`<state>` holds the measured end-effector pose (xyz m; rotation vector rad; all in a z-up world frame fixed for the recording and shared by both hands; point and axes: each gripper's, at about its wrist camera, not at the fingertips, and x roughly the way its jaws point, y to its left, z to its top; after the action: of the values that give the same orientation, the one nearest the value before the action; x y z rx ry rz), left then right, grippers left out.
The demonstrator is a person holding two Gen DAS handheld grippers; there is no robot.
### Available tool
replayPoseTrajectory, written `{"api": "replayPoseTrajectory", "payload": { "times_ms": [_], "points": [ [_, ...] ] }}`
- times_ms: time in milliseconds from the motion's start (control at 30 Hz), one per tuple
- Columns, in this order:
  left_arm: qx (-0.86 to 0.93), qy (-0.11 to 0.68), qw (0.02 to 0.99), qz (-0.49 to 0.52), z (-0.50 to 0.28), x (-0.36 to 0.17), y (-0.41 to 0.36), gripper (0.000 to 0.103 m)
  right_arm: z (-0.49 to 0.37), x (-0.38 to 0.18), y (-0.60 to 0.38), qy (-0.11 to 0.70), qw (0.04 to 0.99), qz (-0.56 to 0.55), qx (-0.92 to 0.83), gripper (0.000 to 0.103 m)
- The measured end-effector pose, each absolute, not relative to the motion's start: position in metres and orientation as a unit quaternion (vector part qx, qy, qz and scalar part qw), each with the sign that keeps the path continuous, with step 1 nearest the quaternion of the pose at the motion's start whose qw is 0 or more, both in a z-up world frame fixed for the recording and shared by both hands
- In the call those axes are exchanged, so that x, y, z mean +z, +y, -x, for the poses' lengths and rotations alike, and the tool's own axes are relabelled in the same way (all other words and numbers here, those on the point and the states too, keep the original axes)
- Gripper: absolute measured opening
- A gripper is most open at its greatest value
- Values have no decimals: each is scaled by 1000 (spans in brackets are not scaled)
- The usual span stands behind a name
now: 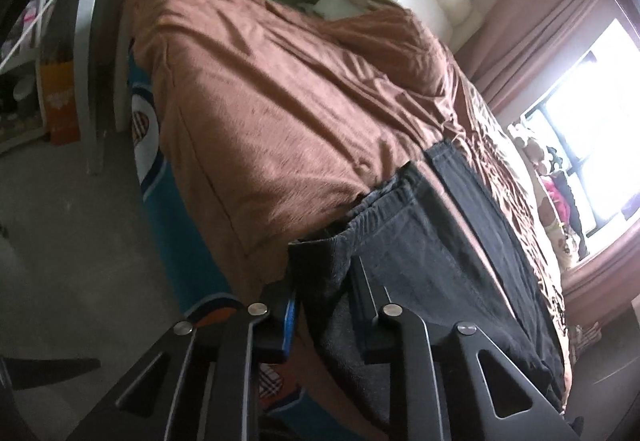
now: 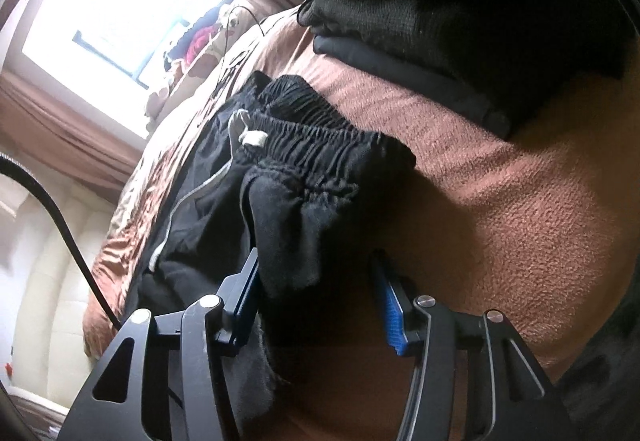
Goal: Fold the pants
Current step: 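Grasp the waistband with the right tool while the left tool grasps a leg hem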
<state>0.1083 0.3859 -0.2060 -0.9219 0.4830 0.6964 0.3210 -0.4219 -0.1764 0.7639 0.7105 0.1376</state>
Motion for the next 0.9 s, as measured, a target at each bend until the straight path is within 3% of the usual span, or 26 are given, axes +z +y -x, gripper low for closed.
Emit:
{"api": "replayPoseTrajectory", "payload": {
  "times_ms": [600, 667, 767, 900],
  "points": [
    [315, 203, 841, 389, -129, -152, 377, 19, -359, -194, -432, 349, 816, -440, 133, 50],
    [313, 202, 844, 386, -130, -148, 377, 19, -361, -194, -433, 353, 811, -444, 142, 20],
    [308, 198, 849, 381, -133, -138, 375, 19, -360, -191, -438, 348, 811, -450, 137, 8],
    [299, 192, 858, 371, -140, -122, 373, 18, -355, -174, -440, 317, 817, -457, 152, 8]
  ]
}}
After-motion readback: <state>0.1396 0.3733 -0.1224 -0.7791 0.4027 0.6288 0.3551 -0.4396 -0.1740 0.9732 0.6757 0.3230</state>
